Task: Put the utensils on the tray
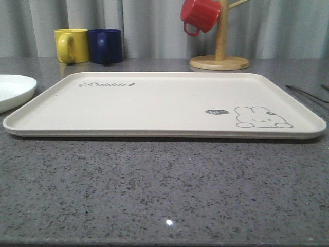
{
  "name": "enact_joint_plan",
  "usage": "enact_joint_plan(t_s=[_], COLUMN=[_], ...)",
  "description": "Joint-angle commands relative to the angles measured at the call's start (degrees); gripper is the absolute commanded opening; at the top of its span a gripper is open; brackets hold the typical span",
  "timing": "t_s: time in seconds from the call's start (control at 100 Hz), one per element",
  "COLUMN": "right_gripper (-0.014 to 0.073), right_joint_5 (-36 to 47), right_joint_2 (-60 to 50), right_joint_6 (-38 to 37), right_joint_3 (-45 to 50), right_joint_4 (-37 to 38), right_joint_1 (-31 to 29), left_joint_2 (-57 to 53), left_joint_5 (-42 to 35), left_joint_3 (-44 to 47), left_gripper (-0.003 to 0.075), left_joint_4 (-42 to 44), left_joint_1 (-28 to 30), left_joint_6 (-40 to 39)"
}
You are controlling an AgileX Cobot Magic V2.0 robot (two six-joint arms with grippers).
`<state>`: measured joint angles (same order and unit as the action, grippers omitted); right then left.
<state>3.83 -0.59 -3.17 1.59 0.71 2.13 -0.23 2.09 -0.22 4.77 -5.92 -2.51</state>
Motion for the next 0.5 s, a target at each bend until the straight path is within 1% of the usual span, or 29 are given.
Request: enact_joint_plan(t_s=[0.0,0.32,0.4,0.49], right_gripper=[-0.0068,-0.0068,-0.0068,-0.0068], right_joint_5=[4.83,4.83,4.83,4.83], right_joint_2=[-0.99,-0.99,-0.99,-0.99], right_joint_6=[0.18,0.18,0.18,0.18], right_joint_3=[-1.06,-1.06,-1.06,-1.06], right_joint_4=[0.52,0.52,0.52,0.52], right_joint_1=[-0.37,-0.37,-0.37,-0.37], left_joint_2=[-1.97,-1.97,-1.97,-1.19], left_joint_5=[-4.97,-5.32,-4.73,-2.09], left_joint_3=[2.35,1.59,-0.37,-4.52], left_gripper=[-0.0017,-0.0017,-0.0017,-0.0017], left_joint_4=[-0.09,-0.09,-0.77,-1.15], left_joint_1=[0.03,0.03,0.03,0.03], left_joint_6=[-0.46,-0.46,-0.46,-0.46])
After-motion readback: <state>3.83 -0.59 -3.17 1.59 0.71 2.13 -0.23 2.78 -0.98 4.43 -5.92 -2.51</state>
